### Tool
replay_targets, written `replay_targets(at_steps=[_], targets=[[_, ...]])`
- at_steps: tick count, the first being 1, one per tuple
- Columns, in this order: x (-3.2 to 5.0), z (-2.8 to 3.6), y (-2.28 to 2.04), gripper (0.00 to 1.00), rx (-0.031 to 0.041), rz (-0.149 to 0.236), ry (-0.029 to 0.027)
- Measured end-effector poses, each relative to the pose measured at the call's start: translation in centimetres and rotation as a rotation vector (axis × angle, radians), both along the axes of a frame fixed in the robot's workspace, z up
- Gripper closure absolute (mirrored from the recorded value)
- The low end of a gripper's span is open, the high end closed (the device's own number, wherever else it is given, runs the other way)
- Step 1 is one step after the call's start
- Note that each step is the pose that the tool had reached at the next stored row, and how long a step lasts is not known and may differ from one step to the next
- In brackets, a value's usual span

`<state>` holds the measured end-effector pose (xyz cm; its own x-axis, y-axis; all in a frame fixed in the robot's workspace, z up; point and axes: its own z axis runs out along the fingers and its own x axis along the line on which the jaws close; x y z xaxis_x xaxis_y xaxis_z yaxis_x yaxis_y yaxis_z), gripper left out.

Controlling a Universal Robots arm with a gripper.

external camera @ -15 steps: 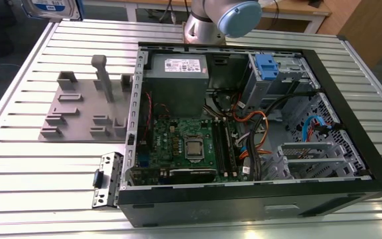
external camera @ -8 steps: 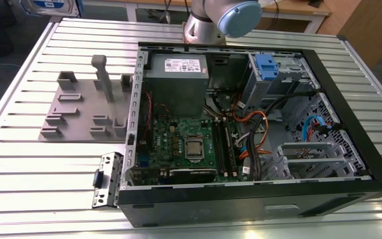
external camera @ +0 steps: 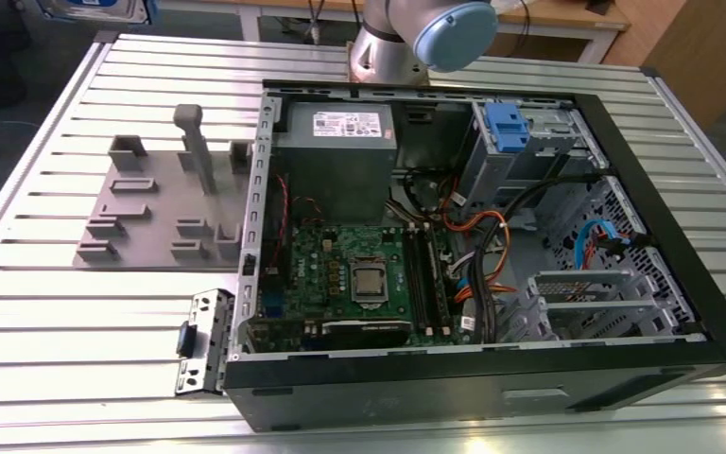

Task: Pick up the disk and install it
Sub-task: 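Pick up the disk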

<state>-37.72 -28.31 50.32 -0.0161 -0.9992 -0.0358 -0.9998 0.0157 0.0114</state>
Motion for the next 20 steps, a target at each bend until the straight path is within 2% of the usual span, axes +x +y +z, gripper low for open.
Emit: replay_targets(at_steps=[9,20], targets=[[0.11,0.00,-0.02,0.64,0.0003,0.000,-0.0001],[1.88,0.00,-0.26,0.64,0.0003,0.000,0.0012]])
